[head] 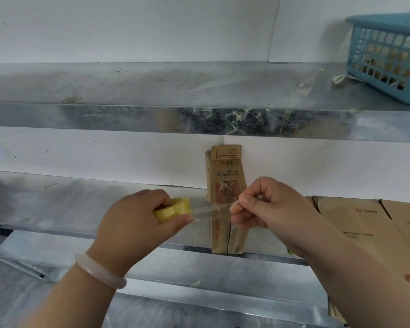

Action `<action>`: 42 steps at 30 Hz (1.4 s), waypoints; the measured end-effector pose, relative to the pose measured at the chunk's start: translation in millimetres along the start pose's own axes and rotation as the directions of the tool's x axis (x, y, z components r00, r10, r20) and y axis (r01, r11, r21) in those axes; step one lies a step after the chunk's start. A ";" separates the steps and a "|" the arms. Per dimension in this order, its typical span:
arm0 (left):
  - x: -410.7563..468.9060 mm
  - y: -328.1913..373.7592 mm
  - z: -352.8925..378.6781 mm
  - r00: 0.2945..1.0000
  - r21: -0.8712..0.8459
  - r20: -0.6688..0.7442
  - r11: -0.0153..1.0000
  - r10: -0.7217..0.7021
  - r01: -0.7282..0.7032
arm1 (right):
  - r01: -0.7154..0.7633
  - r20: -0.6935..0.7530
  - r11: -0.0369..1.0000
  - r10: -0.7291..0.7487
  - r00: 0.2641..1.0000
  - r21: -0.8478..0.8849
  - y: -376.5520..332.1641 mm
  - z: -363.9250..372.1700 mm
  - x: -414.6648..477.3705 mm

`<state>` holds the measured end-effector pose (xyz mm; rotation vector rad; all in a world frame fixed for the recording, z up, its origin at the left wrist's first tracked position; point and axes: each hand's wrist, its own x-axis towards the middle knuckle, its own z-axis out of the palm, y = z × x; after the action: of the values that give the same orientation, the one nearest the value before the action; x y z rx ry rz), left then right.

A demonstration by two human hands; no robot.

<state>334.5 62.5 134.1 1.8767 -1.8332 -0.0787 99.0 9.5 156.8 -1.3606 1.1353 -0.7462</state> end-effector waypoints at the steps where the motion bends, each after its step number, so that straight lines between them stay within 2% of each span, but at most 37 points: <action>1: 0.0 -0.6 4.8 1.000 0.022 -0.018 0.999 0.024 -0.023 | -0.003 -0.010 1.000 0.003 1.000 -0.003 3.0 -1.5 -1.2; 3: 0.7 -3.8 11.6 0.998 -0.096 0.000 0.994 0.061 -0.061 | -0.013 -0.039 1.000 0.013 0.999 0.020 9.2 -3.8 -1.8; 6: 1.9 -15.5 15.3 0.990 -0.412 0.050 0.906 0.129 -0.097 | -0.016 -0.083 0.992 0.026 0.996 0.126 15.5 -9.6 -2.1; 8: 2.2 -20.7 14.9 0.982 -0.494 0.090 0.864 0.163 -0.098 | 0.000 -0.107 0.988 0.017 0.994 0.156 16.6 -16.5 -2.2; 10: 3.3 -19.2 13.3 0.980 -0.476 0.080 0.871 0.183 -0.124 | 0.004 -0.126 0.994 0.010 0.992 0.113 20.9 -21.7 -2.4; 12: 6.6 -13.4 13.1 0.979 -0.384 0.022 0.906 0.204 -0.180 | -0.003 -0.154 0.997 0.014 0.988 0.076 27.0 -24.9 -1.0; 15: 13.6 -7.5 18.8 0.976 -0.130 -0.014 0.968 0.216 -0.216 | -0.020 -0.199 0.994 0.042 0.979 0.109 38.7 -31.2 3.1; 17: 16.6 -9.8 24.6 0.973 0.076 -0.013 0.970 0.231 -0.230 | -0.028 -0.215 0.995 0.049 0.975 0.101 45.0 -36.2 5.4; 18: 17.3 -11.9 27.4 0.972 0.112 -0.012 0.966 0.236 -0.234 | -0.034 -0.210 0.997 0.050 0.976 0.075 47.8 -37.5 6.2; 20: 18.5 -15.8 31.9 0.974 0.106 -0.002 0.968 0.229 -0.227 | -0.050 -0.201 0.997 0.062 0.978 0.065 53.3 -37.3 9.0; 26: 24.3 -11.5 48.3 0.980 0.141 0.048 0.970 0.194 -0.199 | -0.097 -0.207 0.971 0.144 0.968 0.219 70.6 -39.1 20.7; 31: 28.7 -15.3 57.4 0.984 0.066 0.082 0.985 0.157 -0.163 | -0.092 -0.192 0.965 0.142 0.971 0.245 80.4 -40.0 29.0; 37: 31.1 -18.8 65.8 0.984 0.021 0.116 0.990 0.138 -0.141 | -0.104 -0.139 0.927 0.163 0.977 0.361 96.3 -35.0 34.5; 42: 32.9 -15.4 76.9 0.980 -0.024 0.165 0.994 0.114 -0.111 | -0.046 -0.152 0.933 0.107 0.983 0.356 116.0 -27.0 35.0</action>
<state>321.8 6.4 71.4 1.7994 -2.0410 -0.2142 62.7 -18.2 41.4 -0.9605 1.1166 -0.9709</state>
